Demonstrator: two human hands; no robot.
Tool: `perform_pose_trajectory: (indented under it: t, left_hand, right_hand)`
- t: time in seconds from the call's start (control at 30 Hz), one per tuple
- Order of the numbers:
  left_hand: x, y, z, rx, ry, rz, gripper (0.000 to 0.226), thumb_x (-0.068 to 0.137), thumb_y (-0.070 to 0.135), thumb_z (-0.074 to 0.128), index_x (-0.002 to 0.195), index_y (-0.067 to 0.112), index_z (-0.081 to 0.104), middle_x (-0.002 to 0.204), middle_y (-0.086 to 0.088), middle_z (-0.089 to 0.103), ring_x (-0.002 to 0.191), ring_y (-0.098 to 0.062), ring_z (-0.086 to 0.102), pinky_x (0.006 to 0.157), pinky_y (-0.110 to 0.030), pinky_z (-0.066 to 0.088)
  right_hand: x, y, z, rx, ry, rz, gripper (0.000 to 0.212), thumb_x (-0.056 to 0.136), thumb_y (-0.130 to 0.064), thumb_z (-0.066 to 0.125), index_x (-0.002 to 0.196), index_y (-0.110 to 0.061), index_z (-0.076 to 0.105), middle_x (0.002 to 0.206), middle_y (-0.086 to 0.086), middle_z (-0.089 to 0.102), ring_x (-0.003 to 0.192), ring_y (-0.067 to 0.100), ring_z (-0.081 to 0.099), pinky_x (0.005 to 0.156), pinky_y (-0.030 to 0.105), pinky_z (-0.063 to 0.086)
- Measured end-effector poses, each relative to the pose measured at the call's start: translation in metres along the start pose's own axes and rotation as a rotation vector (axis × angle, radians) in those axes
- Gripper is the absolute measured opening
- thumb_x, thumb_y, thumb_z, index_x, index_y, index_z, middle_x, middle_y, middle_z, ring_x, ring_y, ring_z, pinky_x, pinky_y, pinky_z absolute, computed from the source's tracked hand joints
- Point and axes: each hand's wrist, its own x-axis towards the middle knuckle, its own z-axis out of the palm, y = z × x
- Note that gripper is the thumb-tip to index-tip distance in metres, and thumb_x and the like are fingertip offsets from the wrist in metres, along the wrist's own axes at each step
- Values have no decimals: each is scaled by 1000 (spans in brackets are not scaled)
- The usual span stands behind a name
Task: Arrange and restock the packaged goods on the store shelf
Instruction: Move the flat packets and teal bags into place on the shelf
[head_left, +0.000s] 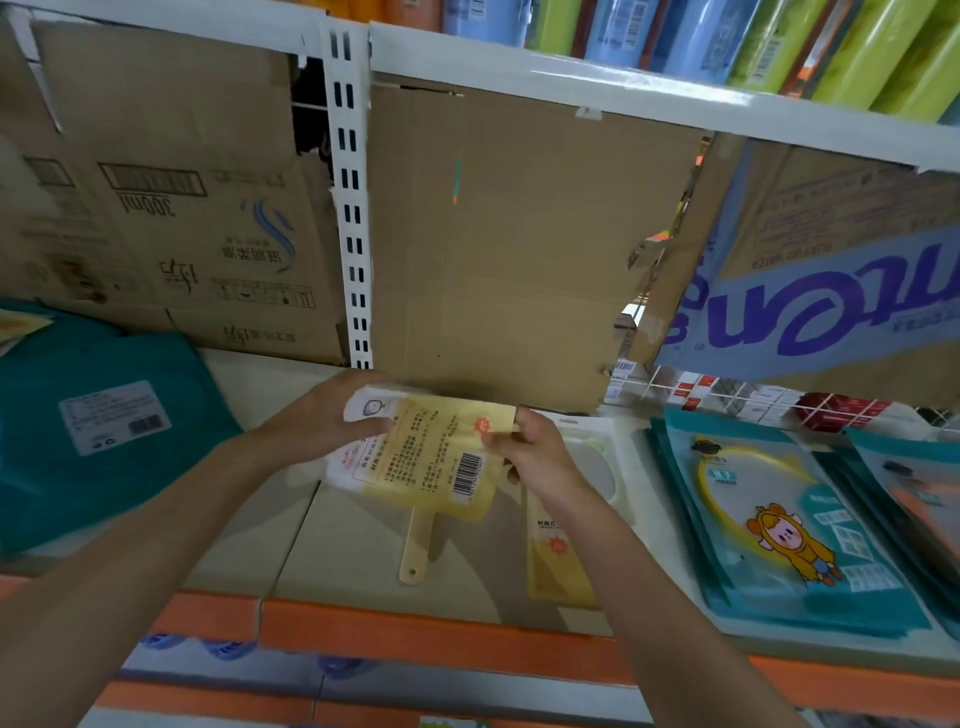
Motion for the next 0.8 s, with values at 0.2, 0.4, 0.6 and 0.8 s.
perform_pose_trajectory:
  t: [0.2, 0.4, 0.6, 0.8]
  left_hand:
    - [12, 30, -17, -32, -122, 4, 70, 75, 39, 71, 131, 44, 29, 129, 25, 25, 120, 3, 22, 97, -19, 21]
    - [31, 64, -18, 60, -454, 31, 78, 57, 42, 72, 126, 36, 36, 116, 37, 34, 97, 30, 35, 76, 9, 26]
    - [49, 53, -17, 85, -488, 14, 40, 69, 23, 78, 100, 2, 63, 94, 11, 65, 88, 6, 59, 84, -17, 41]
    - [41, 55, -32, 106, -477, -22, 46, 73, 28, 77, 89, -10, 57, 93, -11, 72, 87, -16, 68, 78, -31, 49]
  right_hand:
    - [-3, -18, -15, 18, -102, -191, 12, 91, -10, 57, 97, -19, 58, 85, -4, 67, 62, 7, 53, 44, 14, 34]
    - [-3, -31, -24, 71, -217, -299, 11, 91, -7, 55, 99, -14, 56, 75, -9, 68, 61, 12, 48, 44, 15, 32]
    - [-6, -35, -28, 73, -288, -324, 13, 92, -6, 53, 98, -17, 56, 76, -7, 69, 67, 19, 49, 44, 15, 32]
    - [-12, -36, -32, 132, -313, -322, 16, 93, -1, 48, 102, -13, 55, 73, -10, 71, 56, 3, 58, 44, 12, 35]
